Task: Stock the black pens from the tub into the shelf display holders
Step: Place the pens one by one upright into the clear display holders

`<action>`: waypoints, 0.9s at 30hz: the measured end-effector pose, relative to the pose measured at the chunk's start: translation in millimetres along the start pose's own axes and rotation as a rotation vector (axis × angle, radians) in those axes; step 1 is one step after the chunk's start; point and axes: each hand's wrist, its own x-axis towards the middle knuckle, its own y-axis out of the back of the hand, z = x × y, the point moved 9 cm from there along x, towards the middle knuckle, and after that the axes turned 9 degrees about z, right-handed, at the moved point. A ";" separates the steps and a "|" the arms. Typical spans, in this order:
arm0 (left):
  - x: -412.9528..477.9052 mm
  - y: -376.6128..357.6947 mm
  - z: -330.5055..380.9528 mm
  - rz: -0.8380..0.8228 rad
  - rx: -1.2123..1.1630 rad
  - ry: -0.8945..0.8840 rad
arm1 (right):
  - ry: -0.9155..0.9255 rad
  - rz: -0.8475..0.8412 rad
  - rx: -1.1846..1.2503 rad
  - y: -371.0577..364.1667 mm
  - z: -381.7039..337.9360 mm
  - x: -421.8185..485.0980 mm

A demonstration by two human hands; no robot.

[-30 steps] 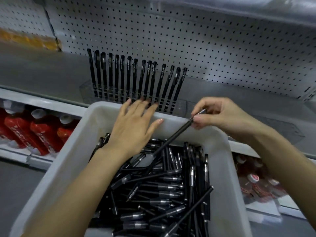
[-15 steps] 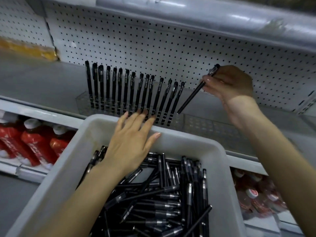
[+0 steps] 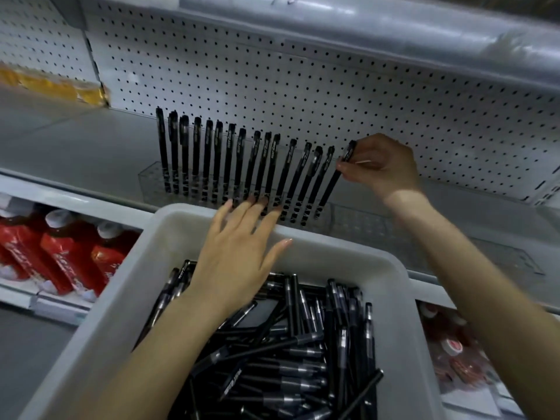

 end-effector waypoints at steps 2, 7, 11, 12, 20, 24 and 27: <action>0.5 0.7 0.1 0.005 -0.002 -0.001 | 0.022 -0.022 -0.067 -4.0 1.7 0.1; 0.8 0.2 -0.5 0.000 0.008 -0.001 | 0.018 -0.046 -0.088 -10.2 9.5 -2.0; 0.1 0.2 0.1 -0.003 0.005 0.000 | 0.012 -0.065 -0.077 -12.1 14.9 -2.9; 0.0 -0.1 -0.1 -0.004 0.001 0.000 | 0.018 -0.065 -0.078 -12.4 15.4 -3.0; 0.8 0.0 0.2 0.001 0.000 0.000 | 0.014 -0.072 -0.082 -10.9 21.7 -3.7; 1.0 3.0 1.7 0.013 0.004 -0.006 | 0.009 -0.044 -0.104 3.1 18.1 -12.8; 0.7 4.3 2.0 0.019 -0.017 -0.007 | 0.010 -0.048 -0.105 17.1 5.7 -34.8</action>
